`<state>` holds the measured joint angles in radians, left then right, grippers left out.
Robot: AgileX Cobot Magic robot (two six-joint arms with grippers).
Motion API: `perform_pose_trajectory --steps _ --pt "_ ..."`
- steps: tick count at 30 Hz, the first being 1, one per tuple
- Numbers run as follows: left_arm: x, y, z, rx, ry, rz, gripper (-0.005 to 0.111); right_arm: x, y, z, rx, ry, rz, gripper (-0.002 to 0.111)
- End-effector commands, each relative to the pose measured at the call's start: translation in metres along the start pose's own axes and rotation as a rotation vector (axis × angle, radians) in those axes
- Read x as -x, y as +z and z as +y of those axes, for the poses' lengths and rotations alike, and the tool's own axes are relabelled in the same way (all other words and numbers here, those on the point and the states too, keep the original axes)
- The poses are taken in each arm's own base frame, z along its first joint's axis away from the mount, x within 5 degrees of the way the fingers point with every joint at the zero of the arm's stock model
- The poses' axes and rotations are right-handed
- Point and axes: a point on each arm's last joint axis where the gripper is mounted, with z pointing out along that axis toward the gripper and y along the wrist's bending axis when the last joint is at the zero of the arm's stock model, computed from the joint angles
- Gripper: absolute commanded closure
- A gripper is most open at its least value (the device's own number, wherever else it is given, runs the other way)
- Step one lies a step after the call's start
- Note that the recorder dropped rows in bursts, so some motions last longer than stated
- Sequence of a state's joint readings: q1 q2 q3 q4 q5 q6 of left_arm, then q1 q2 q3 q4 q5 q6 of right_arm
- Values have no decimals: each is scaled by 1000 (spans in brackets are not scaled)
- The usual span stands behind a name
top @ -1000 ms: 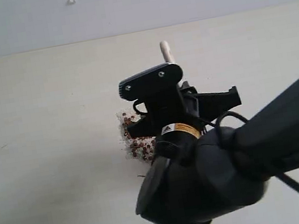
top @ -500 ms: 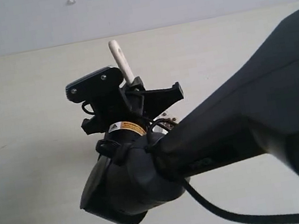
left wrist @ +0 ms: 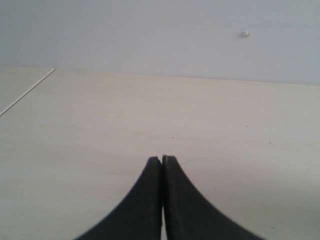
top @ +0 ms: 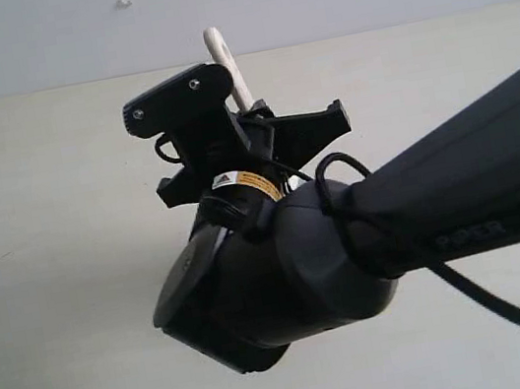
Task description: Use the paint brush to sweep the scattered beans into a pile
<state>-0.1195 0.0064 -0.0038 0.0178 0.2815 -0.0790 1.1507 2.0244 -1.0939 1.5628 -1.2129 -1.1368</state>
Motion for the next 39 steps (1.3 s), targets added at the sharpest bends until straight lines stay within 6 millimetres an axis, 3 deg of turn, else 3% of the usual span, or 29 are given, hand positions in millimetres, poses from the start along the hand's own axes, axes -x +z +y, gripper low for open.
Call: perform_pose_trajectory --steps 1,6,9,14,21,30,39 --pt "0 0 0 -2 8 -8 107 -15 13 -19 -47 -62 16 108" --pt "0 0 0 -2 8 -8 107 -41 35 -40 -105 -1 39 108" --pt "0 0 0 -2 8 -8 107 -48 44 -43 -110 3 28 108" --pt "0 0 0 -2 8 -8 107 -47 50 -32 -31 -64 -69 108" --pt "0 0 0 -2 8 -8 107 -42 49 -22 79 35 -145 108" --pt "0 0 0 -2 8 -8 107 -43 50 -16 130 43 -170 108" --pt "0 0 0 -2 8 -8 107 -37 43 5 379 86 -232 108"
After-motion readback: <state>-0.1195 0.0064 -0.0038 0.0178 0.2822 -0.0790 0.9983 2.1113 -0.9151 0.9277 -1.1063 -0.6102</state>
